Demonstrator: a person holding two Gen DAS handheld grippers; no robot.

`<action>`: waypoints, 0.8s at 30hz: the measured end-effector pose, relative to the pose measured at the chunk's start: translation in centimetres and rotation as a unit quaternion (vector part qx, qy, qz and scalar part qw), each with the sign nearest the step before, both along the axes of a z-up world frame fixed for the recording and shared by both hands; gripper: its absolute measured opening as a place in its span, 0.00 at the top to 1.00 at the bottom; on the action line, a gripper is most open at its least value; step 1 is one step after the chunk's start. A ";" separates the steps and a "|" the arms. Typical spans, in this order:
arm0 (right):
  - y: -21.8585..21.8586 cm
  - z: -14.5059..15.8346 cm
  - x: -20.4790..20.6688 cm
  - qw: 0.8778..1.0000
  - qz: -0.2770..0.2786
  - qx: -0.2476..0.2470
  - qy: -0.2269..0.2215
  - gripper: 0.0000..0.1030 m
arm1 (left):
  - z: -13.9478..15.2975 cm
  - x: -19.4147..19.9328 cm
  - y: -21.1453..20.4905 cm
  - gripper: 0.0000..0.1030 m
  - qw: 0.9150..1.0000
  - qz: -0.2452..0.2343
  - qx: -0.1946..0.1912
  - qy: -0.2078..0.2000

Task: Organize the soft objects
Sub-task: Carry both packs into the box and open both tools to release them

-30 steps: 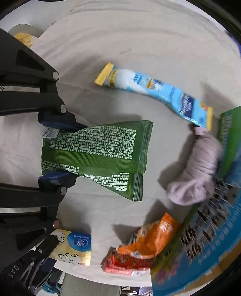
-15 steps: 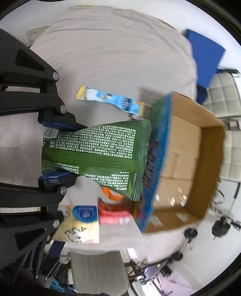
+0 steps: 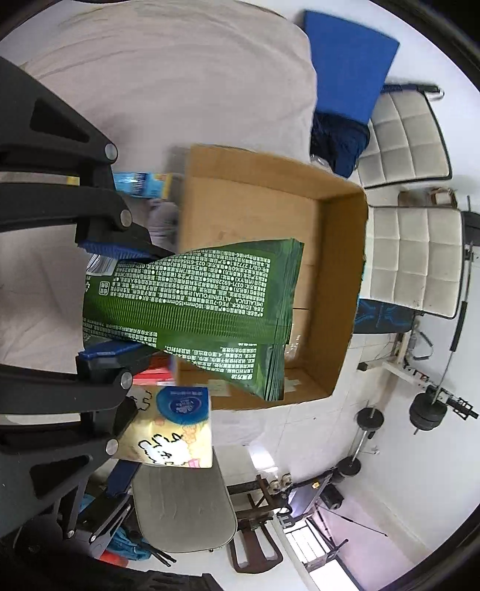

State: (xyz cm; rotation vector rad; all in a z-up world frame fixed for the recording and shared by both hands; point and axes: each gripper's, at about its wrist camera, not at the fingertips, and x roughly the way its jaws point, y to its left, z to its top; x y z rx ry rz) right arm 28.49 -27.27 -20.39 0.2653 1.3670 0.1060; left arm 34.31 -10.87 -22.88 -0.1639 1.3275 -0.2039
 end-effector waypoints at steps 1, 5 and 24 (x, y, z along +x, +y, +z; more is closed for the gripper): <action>0.3 -0.6 1.4 1.000 -0.003 -0.005 0.000 0.37 | -0.1 1.1 0.3 0.67 1.000 0.000 -0.004 0.005; 0.5 -2.2 6.3 1.000 -0.020 -0.015 0.010 0.37 | -2.0 6.4 0.6 0.67 0.999 -0.005 -0.028 0.042; 2.3 -16.2 21.1 0.994 -0.028 -0.082 0.061 0.37 | -12.7 19.7 -0.4 0.67 0.986 -0.034 -0.021 0.160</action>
